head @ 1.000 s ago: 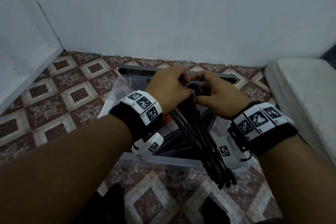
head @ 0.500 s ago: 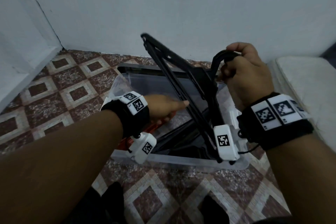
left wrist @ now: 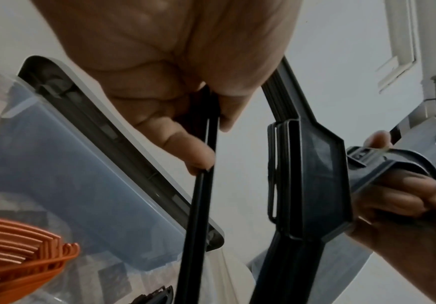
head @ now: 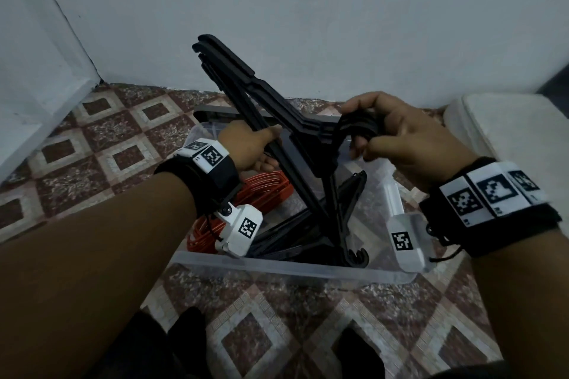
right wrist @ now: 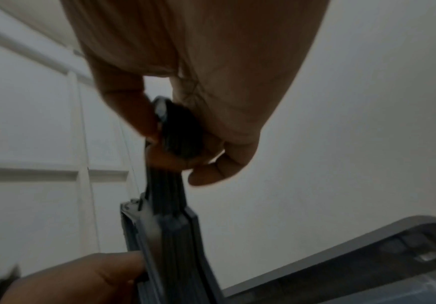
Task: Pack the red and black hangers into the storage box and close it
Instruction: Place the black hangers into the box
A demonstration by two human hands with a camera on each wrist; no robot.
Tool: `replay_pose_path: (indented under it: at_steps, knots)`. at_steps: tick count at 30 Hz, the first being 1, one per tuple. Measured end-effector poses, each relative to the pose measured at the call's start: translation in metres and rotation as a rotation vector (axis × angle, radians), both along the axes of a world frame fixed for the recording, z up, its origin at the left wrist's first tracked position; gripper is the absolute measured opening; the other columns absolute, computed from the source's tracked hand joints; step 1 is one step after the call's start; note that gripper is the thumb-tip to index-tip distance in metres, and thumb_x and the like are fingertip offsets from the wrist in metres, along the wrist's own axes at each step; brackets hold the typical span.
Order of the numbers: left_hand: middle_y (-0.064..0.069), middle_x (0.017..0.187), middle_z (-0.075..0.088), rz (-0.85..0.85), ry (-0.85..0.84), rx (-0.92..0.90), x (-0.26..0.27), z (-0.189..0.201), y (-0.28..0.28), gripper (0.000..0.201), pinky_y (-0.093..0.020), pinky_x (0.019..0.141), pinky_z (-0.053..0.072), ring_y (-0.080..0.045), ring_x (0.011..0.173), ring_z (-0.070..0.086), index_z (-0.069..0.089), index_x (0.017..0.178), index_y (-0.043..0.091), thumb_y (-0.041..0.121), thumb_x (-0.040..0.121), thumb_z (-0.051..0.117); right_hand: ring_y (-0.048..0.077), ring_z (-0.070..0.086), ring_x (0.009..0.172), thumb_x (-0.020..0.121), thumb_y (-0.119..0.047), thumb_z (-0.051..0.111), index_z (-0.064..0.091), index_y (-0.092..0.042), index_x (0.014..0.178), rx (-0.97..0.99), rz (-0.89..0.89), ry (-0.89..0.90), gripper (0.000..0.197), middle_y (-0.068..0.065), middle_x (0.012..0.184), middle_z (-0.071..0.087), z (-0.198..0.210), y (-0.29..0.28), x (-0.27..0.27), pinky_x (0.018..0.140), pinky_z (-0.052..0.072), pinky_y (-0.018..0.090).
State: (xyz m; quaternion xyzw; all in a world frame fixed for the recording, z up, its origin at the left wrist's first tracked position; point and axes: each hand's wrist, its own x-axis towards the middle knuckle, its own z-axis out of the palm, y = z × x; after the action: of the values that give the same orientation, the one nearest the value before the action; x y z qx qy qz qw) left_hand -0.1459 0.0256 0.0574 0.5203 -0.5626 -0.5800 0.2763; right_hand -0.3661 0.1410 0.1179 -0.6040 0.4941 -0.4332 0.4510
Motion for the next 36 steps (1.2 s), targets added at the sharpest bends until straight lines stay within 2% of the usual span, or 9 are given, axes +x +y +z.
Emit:
replay_pose_path:
  at_steps: [3,6,8,12,17,22,25,31,36]
  knots:
    - [-0.027,0.087,0.071,0.004,-0.041,-0.060,0.003,0.000,-0.002,0.028,-0.039,0.064,0.061,-0.032,0.063,0.070,0.067,0.093,-0.005,0.022,0.096,0.061,0.030,0.070,0.088,0.075,-0.005,0.055,0.060,-0.022,0.123,0.146,0.079,0.127,0.051,0.016,0.094,0.073,-0.002,0.003,-0.001,0.069,0.053,0.030]
    - [-0.017,0.076,0.074,-0.005,-0.123,-0.160,0.006,0.002,-0.001,0.030,-0.039,0.069,0.061,-0.028,0.067,0.073,0.071,0.093,0.000,0.028,0.096,0.059,0.026,0.070,0.100,0.081,-0.023,0.058,0.055,-0.047,0.125,0.214,0.119,0.405,0.050,0.008,0.095,0.075,-0.003,0.003,-0.005,0.093,0.052,0.049]
    - [-0.009,0.074,0.074,0.011,-0.211,-0.250,0.005,0.003,-0.002,0.023,-0.033,0.065,0.062,-0.019,0.064,0.073,0.070,0.086,0.008,0.027,0.094,0.059,0.022,0.071,0.099,0.085,-0.023,0.062,0.049,-0.055,0.127,0.272,0.155,0.489,0.054,0.002,0.100,0.075,-0.003,0.006,-0.005,0.094,0.053,0.052]
    - [0.002,0.070,0.069,0.139,-0.271,-0.348,0.003,0.004,-0.003,0.020,-0.025,0.056,0.059,-0.006,0.054,0.068,0.056,0.071,0.023,0.024,0.090,0.062,0.023,0.074,0.084,0.095,-0.016,0.063,0.036,-0.054,0.140,0.360,0.202,0.431,0.065,0.008,0.091,0.075,-0.007,0.012,-0.001,0.066,0.061,0.036]
    - [0.001,0.072,0.067,0.167,-0.241,-0.303,0.005,0.007,-0.004,0.021,-0.033,0.067,0.062,-0.011,0.064,0.071,0.053,0.072,0.020,0.017,0.091,0.060,0.019,0.054,0.056,0.099,-0.031,0.056,0.029,-0.048,0.149,0.306,0.164,0.424,0.059,-0.001,0.059,0.056,-0.008,0.011,0.008,0.053,0.047,0.028]
    - [-0.013,0.080,0.072,0.042,-0.054,-0.273,0.005,0.013,0.001,0.014,-0.042,0.072,0.060,-0.022,0.069,0.071,0.067,0.088,0.001,0.008,0.096,0.057,0.009,0.049,0.048,0.100,-0.043,0.047,0.045,-0.029,0.145,0.284,0.074,0.552,0.047,-0.005,0.054,0.055,-0.013,0.004,0.014,0.047,0.040,0.021]
    - [0.001,0.070,0.065,0.029,-0.112,-0.368,0.001,0.016,0.004,0.013,-0.020,0.054,0.054,0.000,0.052,0.063,0.063,0.083,0.002,-0.002,0.093,0.057,0.009,0.057,0.049,0.102,-0.041,0.045,0.036,-0.031,0.150,0.344,0.111,0.606,0.050,-0.005,0.057,0.062,-0.015,0.005,0.016,0.050,0.048,0.023]
    - [0.013,0.073,0.056,0.109,-0.311,-0.360,0.003,0.008,0.000,0.018,-0.004,0.044,0.039,0.005,0.060,0.054,0.056,0.095,0.020,0.007,0.087,0.066,0.014,0.055,0.051,0.104,-0.035,0.044,0.033,-0.035,0.152,0.375,0.089,0.585,0.049,-0.003,0.054,0.058,-0.019,0.006,0.020,0.059,0.049,0.031]
    - [0.004,0.067,0.062,0.064,-0.140,-0.430,0.000,0.011,0.003,0.013,-0.013,0.048,0.048,0.002,0.051,0.058,0.060,0.080,0.006,0.006,0.092,0.060,-0.014,0.052,0.046,0.102,-0.044,0.043,0.048,-0.036,0.144,0.242,-0.025,0.717,0.042,-0.036,0.046,0.051,-0.023,0.000,0.019,0.051,0.035,0.009]
